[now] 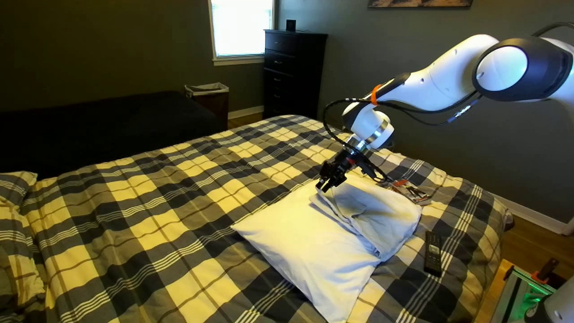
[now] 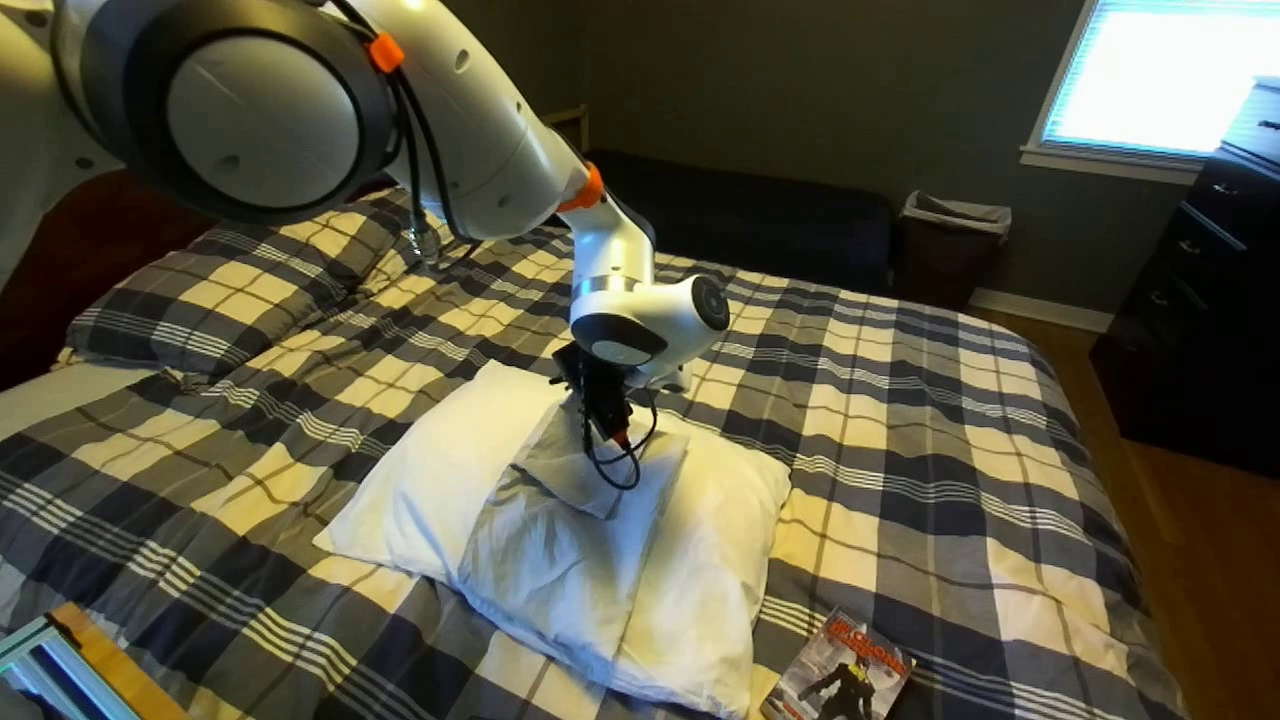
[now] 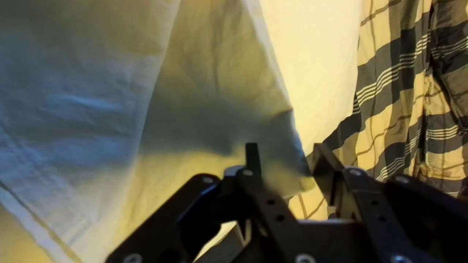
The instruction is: Unfold the left corner of the towel
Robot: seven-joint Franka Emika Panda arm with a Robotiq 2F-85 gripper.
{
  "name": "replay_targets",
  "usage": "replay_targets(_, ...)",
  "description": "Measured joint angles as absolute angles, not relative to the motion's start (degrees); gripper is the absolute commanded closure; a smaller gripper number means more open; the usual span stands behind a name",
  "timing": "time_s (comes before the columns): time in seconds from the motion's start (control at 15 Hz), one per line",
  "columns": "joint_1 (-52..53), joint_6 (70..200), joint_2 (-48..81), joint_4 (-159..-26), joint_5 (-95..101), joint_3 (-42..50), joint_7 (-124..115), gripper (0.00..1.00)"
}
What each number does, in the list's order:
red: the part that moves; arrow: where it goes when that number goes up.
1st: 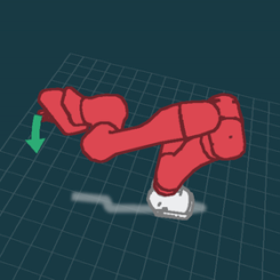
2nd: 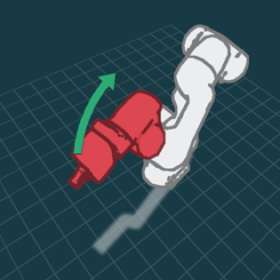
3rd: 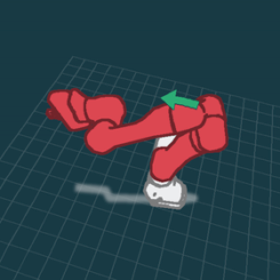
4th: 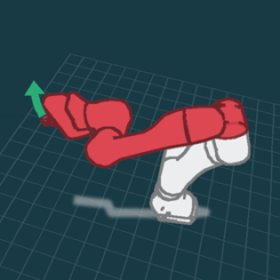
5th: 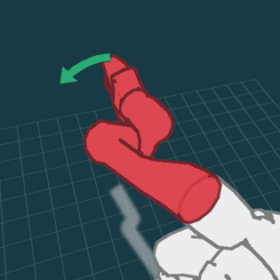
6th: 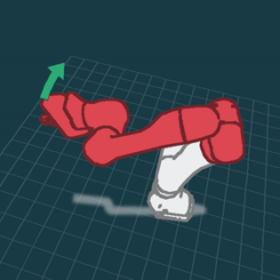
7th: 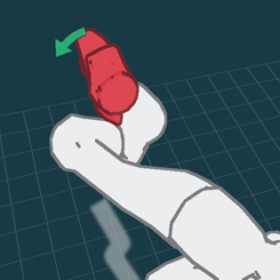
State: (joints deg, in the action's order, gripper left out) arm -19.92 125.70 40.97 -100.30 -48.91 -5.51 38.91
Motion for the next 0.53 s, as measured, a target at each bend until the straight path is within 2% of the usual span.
replay_targets(0.2, -19.92, 125.62, 40.97, -100.2, -50.15, -5.56, 38.91, 0.04)
replay_targets(0.27, -19.92, 125.58, 40.97, -100.18, -50.58, -5.56, 38.91, 0.01)
replay_targets(0.53, -19.82, 125.47, 40.69, -100.64, -50.88, -4.83, 37.92, 0.0)
